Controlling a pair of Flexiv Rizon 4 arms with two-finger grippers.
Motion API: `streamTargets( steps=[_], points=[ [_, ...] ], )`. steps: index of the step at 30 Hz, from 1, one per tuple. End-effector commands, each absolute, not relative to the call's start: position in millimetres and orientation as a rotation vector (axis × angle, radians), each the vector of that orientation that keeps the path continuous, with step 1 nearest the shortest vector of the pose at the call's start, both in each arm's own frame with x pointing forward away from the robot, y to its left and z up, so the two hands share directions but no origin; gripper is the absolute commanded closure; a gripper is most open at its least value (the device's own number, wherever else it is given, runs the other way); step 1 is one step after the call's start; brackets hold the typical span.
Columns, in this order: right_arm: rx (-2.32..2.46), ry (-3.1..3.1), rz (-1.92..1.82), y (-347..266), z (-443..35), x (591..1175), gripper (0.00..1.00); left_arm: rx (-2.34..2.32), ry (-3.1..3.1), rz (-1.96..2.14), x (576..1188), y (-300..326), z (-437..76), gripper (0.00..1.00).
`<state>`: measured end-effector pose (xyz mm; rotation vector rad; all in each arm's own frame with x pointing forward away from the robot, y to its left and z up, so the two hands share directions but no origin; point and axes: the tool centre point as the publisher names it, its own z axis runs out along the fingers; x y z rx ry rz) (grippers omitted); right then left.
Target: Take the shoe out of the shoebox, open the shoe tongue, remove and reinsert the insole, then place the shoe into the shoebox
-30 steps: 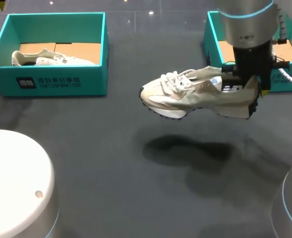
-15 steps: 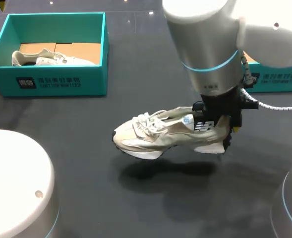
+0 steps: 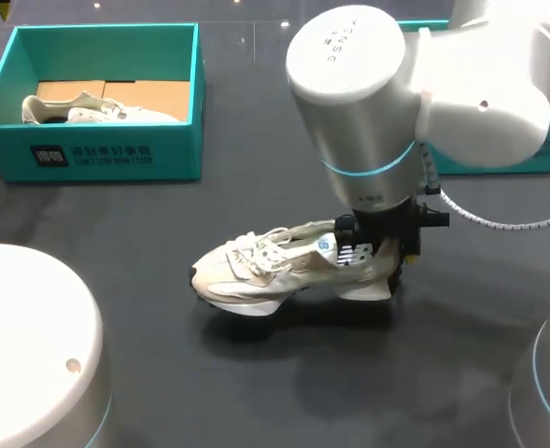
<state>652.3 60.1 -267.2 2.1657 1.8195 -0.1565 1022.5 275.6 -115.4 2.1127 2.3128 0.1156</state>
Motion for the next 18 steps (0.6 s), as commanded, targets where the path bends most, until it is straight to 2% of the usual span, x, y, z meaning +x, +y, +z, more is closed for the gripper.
streamTargets(
  steps=[1,18],
  points=[
    [2.14,1.75,-0.238,106,-291,659,1.0,2.113,2.313,0.12,1021,276,-115,0.0],
    [2.136,1.74,-0.299,129,-340,660,1.0,2.113,2.313,0.12,1021,276,-115,0.0]
  ],
)
